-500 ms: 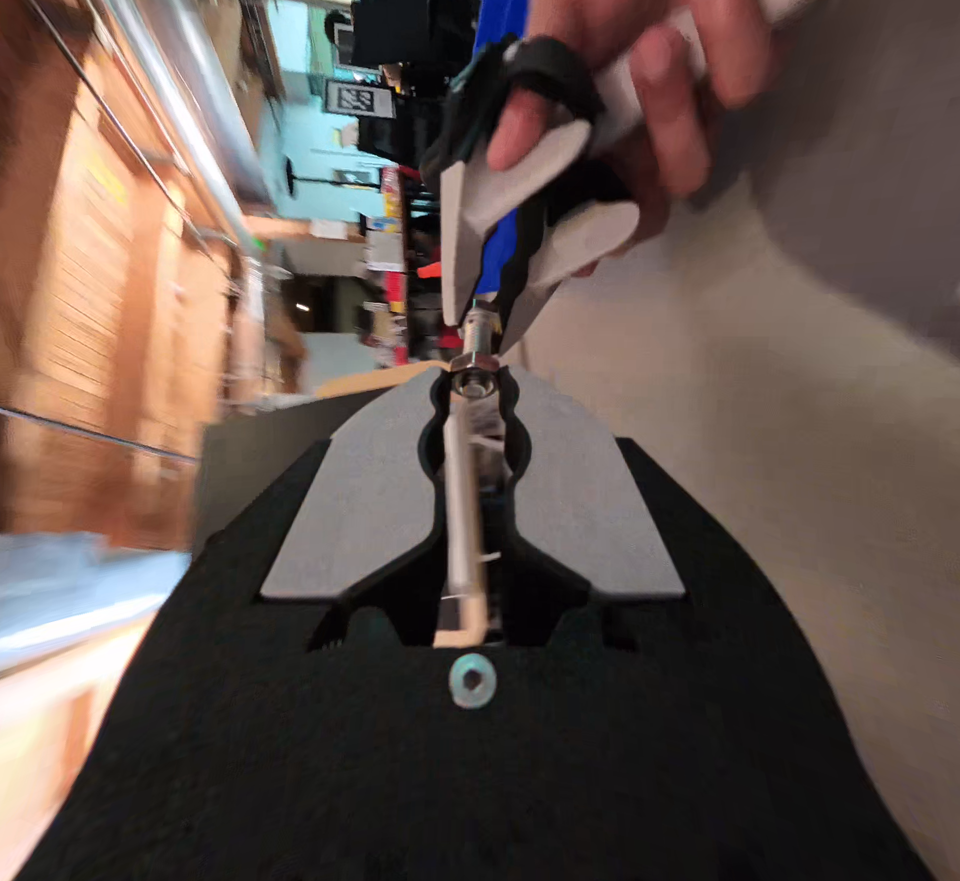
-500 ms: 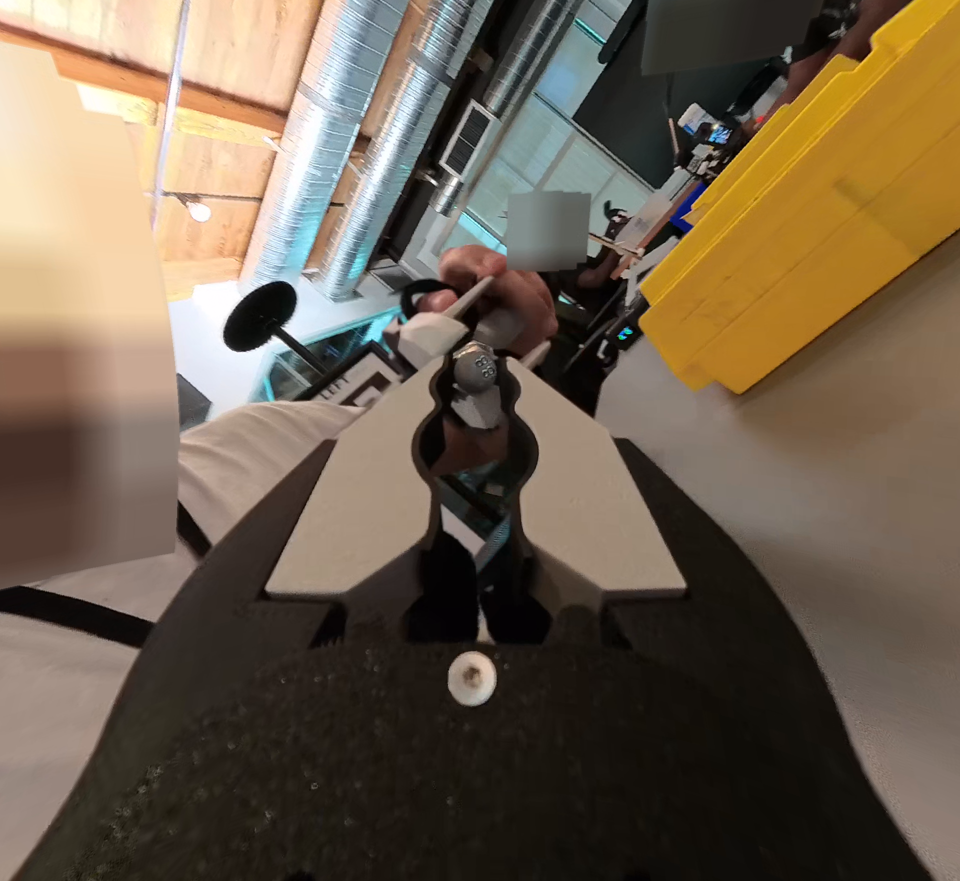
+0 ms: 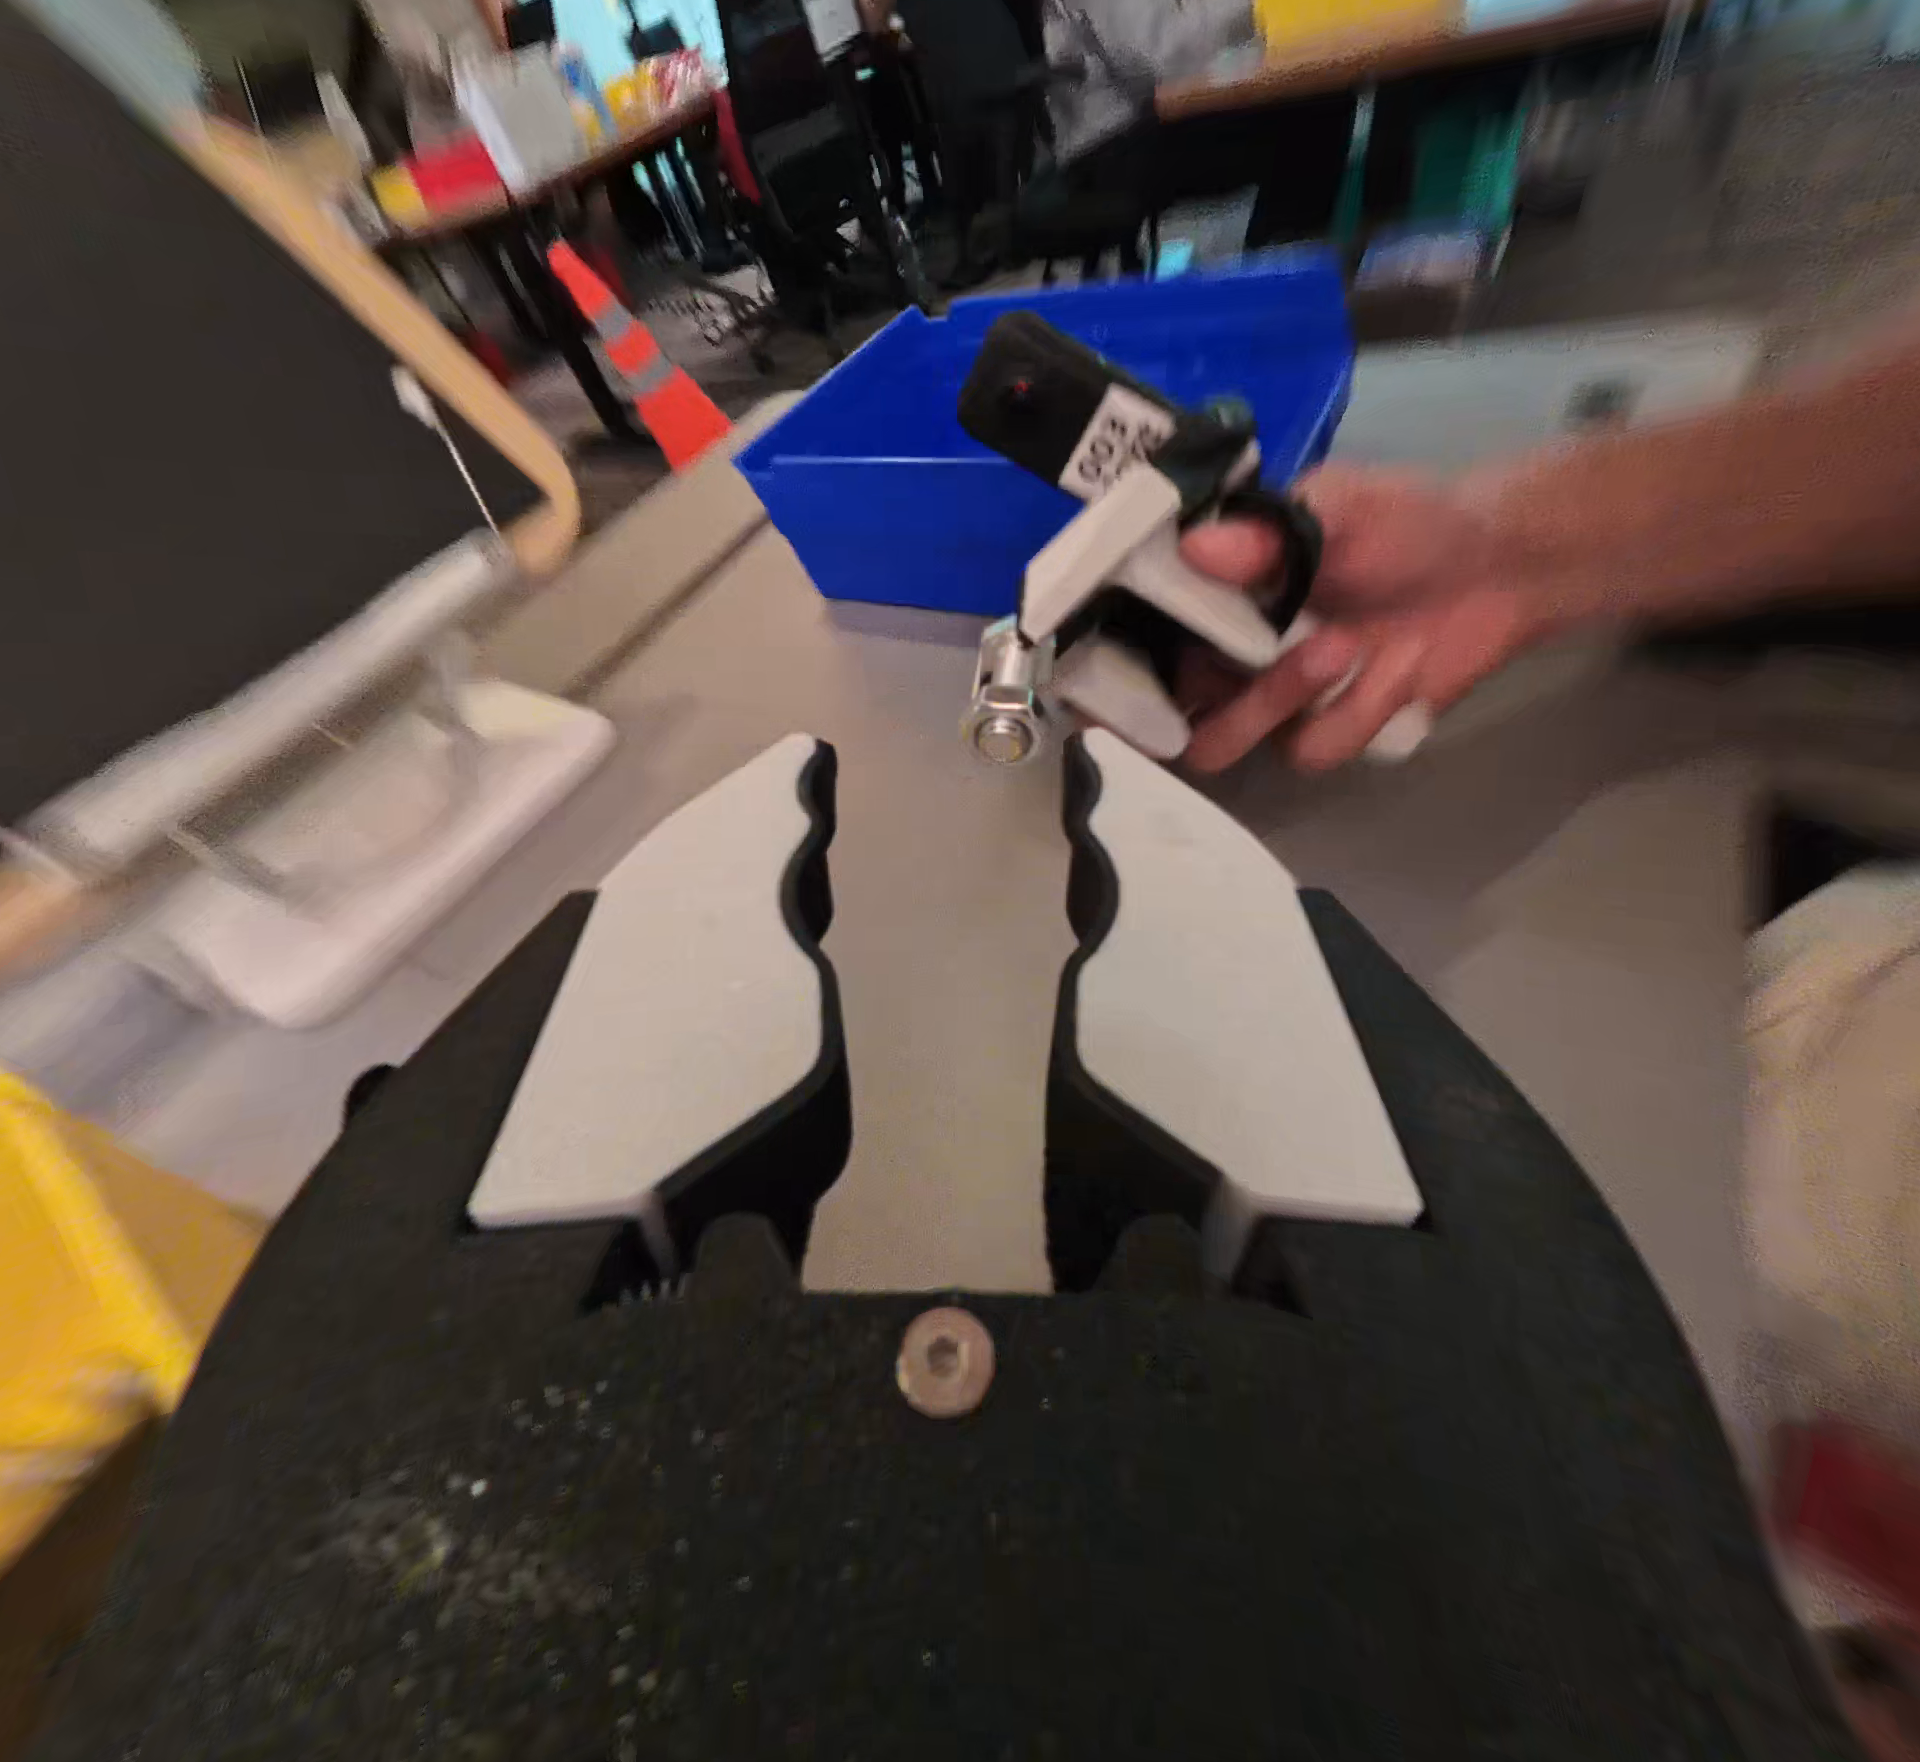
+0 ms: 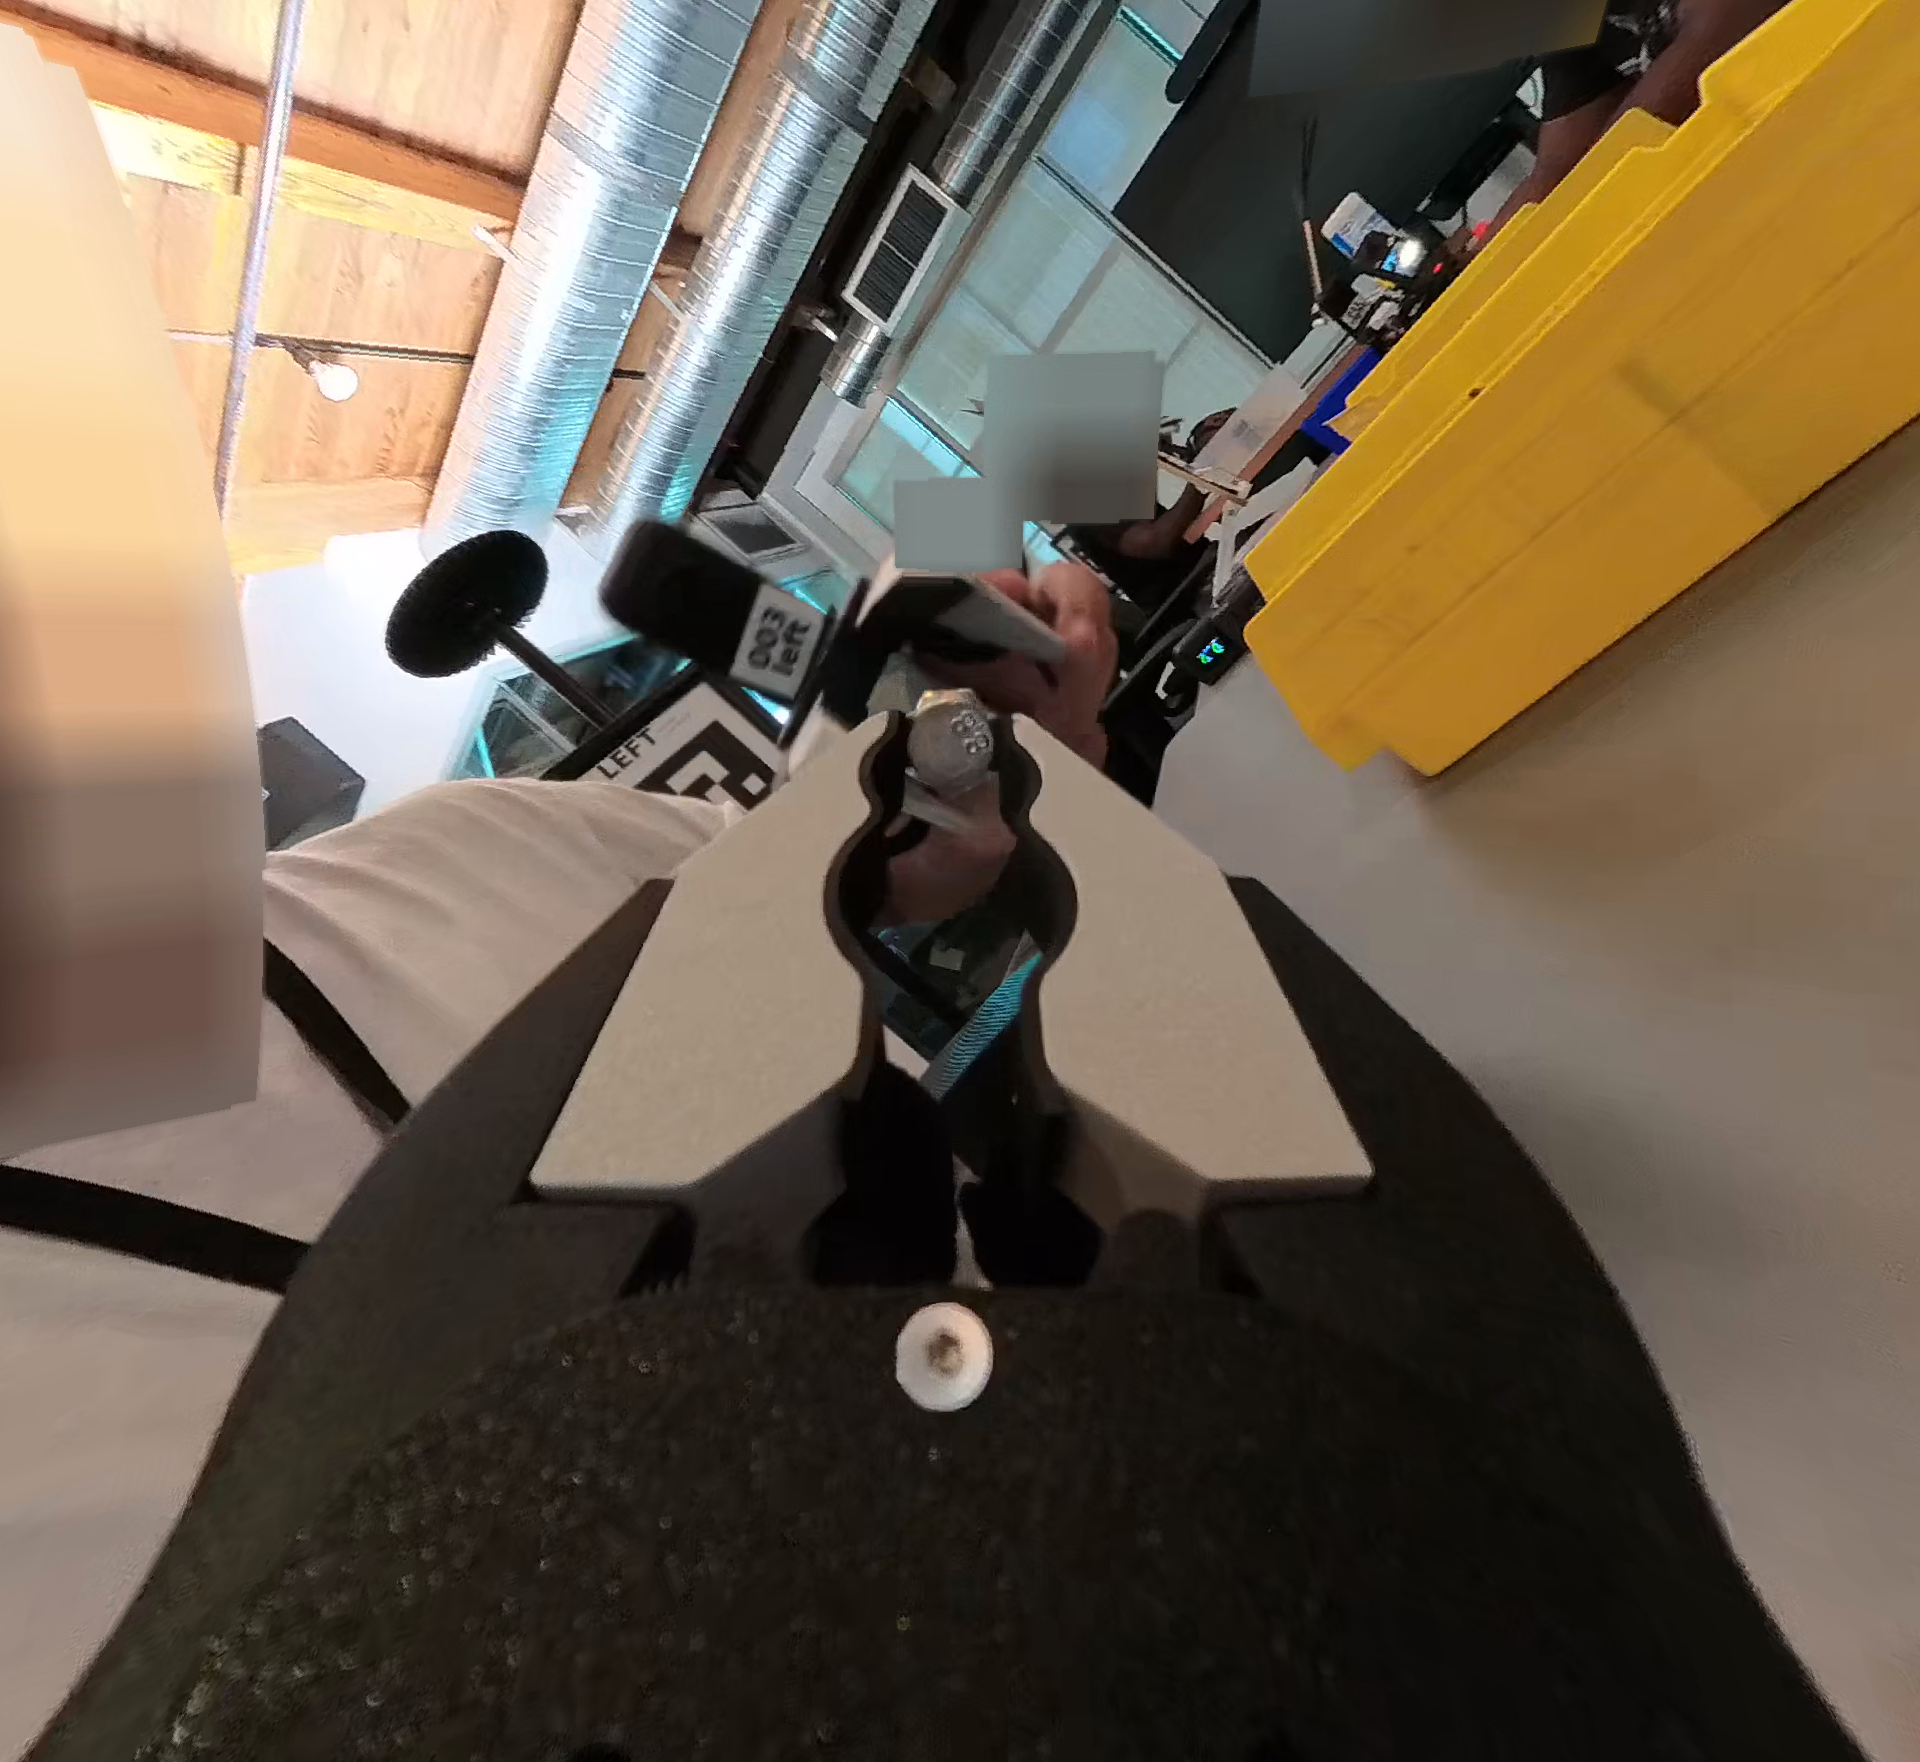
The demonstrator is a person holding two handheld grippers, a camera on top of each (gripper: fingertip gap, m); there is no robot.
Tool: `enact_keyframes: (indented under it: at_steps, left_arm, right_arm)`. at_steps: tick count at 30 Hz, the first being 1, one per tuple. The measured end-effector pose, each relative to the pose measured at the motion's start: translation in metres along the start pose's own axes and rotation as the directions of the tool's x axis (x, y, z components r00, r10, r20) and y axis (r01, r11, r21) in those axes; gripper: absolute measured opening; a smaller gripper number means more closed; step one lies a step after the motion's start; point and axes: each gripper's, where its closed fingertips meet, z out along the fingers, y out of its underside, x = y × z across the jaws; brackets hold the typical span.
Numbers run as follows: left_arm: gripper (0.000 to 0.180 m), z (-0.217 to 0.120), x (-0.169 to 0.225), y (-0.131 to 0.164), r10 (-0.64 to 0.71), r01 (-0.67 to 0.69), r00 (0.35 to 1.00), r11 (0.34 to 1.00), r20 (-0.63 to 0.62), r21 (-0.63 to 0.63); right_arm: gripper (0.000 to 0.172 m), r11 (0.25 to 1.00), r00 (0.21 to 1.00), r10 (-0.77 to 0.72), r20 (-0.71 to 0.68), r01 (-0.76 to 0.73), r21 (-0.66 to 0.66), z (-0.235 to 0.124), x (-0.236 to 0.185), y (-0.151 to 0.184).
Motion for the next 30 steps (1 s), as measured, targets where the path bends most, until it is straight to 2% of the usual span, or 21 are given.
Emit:
enact_keyframes:
  at_steps: [1,2,3,5,7,9,10,12,14,16,19,22,25,26,27,28,30]
  left_arm:
    - [0.036,-0.002,-0.004,0.002,-0.205,0.205,0.979,0.978,-0.012,0.022]
    - [0.037,-0.004,-0.009,0.005,-0.390,0.391,0.920,0.919,-0.027,0.041]
    - [0.038,-0.007,-0.008,0.006,-0.541,0.546,0.837,0.836,-0.082,0.051]
    - [0.037,-0.012,-0.003,0.006,-0.757,0.775,0.625,0.631,-0.189,0.036]
    - [0.031,-0.011,0.003,0.011,-0.869,0.898,0.418,0.439,-0.264,-0.022]
    - [0.031,-0.009,0.006,0.012,-0.905,0.961,0.227,0.267,-0.360,-0.064]
    - [0.031,-0.006,0.009,0.013,-0.904,0.971,0.172,0.223,-0.391,-0.087]
    - [0.033,-0.001,0.013,0.015,-0.899,0.978,0.112,0.176,-0.423,-0.115]
    - [0.037,0.004,0.016,0.014,-0.898,0.978,0.115,0.178,-0.426,-0.113]
    - [0.039,0.009,0.018,0.012,-0.896,0.973,0.144,0.205,-0.420,-0.104]
    - [0.039,0.014,0.014,0.009,-0.898,0.976,0.148,0.201,-0.414,-0.088]
    - [0.019,0.018,0.012,0.015,-0.910,0.975,0.148,0.199,-0.386,-0.096]
    - [0.017,0.019,0.016,0.017,-0.903,0.954,0.205,0.270,-0.377,-0.128]
    - [0.017,0.019,0.016,0.016,-0.890,0.937,0.263,0.327,-0.373,-0.120]
    - [0.017,0.019,0.015,0.015,-0.862,0.904,0.354,0.415,-0.363,-0.103]
    - [0.017,0.020,0.014,0.014,-0.811,0.845,0.474,0.528,-0.343,-0.082]
    - [0.017,0.022,0.013,0.013,-0.622,0.635,0.731,0.771,-0.282,-0.055]
  right_arm:
    - [0.016,1.000,1.000,-0.007,-0.009,0.007,-0.002,0.000,0.001,0.001]
    - [0.017,1.000,1.000,-0.011,-0.015,0.011,-0.004,0.000,0.002,0.001]
    - [0.017,1.000,1.000,-0.011,-0.018,0.011,-0.005,0.000,0.003,0.002]
    - [0.017,1.000,1.000,0.000,-0.011,0.000,0.004,0.000,0.003,0.001]
    - [0.017,1.000,1.000,0.011,-0.009,-0.011,0.013,0.000,0.004,0.000]
    - [0.017,1.000,1.000,0.007,-0.016,-0.007,0.006,0.000,0.005,0.002]
    - [0.017,1.000,1.000,0.006,-0.018,-0.005,0.003,0.001,0.006,0.002]
    - [0.017,1.000,1.000,0.005,-0.022,-0.005,0.000,0.002,0.006,0.004]
    - [0.017,1.000,0.999,-0.002,-0.035,0.002,-0.004,0.003,0.008,0.006]
    - [0.016,1.000,0.999,-0.013,-0.051,0.013,-0.013,0.003,0.010,0.008]
    - [0.017,0.999,0.997,-0.035,-0.068,0.032,-0.034,0.005,0.011,0.011]
    - [0.017,0.997,0.996,-0.057,-0.074,0.054,-0.050,0.007,0.009,0.014]
    - [0.017,0.997,0.995,-0.061,-0.074,0.058,-0.042,0.006,0.008,0.012]
    - [0.017,0.998,0.996,-0.058,-0.071,0.055,-0.036,0.007,0.008,0.011]
    - [0.017,0.998,0.996,-0.055,-0.069,0.053,-0.027,0.007,0.007,0.010]
    - [0.017,0.999,0.996,-0.052,-0.069,0.050,-0.020,0.007,0.007,0.009]
    - [0.017,0.999,0.998,-0.035,-0.061,0.035,-0.003,0.006,0.007,0.006]
